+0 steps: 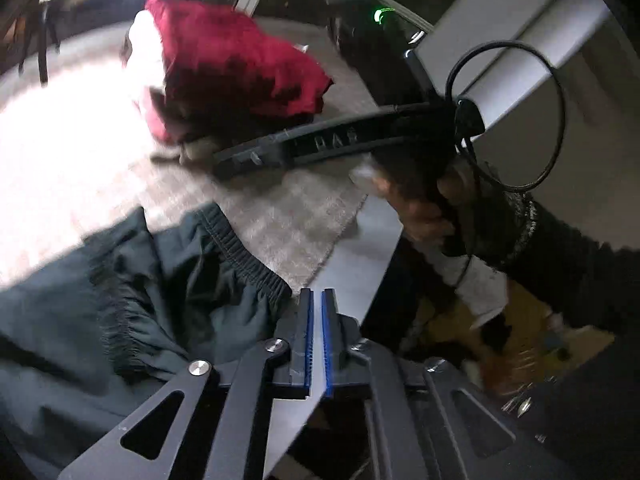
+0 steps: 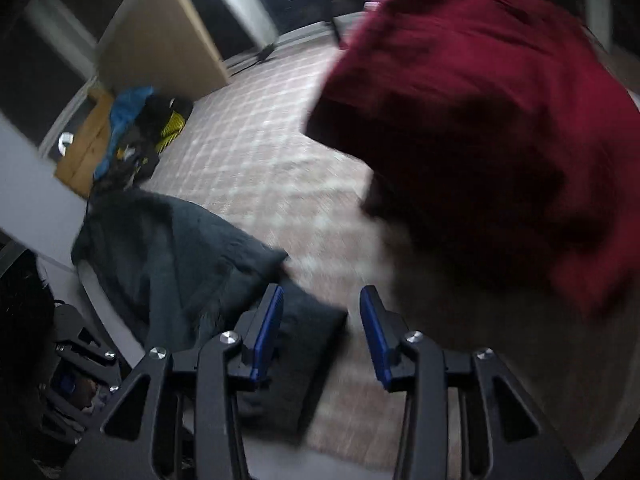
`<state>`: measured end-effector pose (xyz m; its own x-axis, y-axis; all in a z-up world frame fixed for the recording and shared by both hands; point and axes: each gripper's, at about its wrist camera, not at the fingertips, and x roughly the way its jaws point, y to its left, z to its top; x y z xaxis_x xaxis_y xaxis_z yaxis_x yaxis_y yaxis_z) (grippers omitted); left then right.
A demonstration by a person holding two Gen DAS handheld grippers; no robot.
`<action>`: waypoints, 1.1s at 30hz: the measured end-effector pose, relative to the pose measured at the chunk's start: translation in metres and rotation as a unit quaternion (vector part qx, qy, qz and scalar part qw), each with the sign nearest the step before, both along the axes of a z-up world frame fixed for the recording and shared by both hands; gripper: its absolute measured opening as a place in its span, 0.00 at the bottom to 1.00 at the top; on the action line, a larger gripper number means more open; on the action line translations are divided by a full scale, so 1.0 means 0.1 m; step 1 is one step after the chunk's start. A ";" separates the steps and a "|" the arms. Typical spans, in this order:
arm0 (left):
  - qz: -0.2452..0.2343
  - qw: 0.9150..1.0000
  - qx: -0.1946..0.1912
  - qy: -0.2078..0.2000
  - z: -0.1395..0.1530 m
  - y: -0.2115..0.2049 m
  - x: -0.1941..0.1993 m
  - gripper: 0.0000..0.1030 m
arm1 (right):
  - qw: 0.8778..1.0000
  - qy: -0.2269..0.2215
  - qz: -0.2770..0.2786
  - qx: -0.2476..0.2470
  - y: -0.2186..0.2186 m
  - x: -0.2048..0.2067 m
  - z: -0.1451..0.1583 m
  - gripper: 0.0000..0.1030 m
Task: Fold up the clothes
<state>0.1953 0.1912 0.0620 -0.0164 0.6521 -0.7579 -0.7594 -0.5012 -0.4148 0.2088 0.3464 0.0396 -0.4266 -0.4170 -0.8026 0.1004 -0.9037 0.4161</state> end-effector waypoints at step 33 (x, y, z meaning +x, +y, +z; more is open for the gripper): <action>0.098 0.965 -0.204 0.134 -0.58 -2.29 0.09 0.00 | 0.996 0.005 -0.084 -0.017 -0.98 0.38 -0.08 0.07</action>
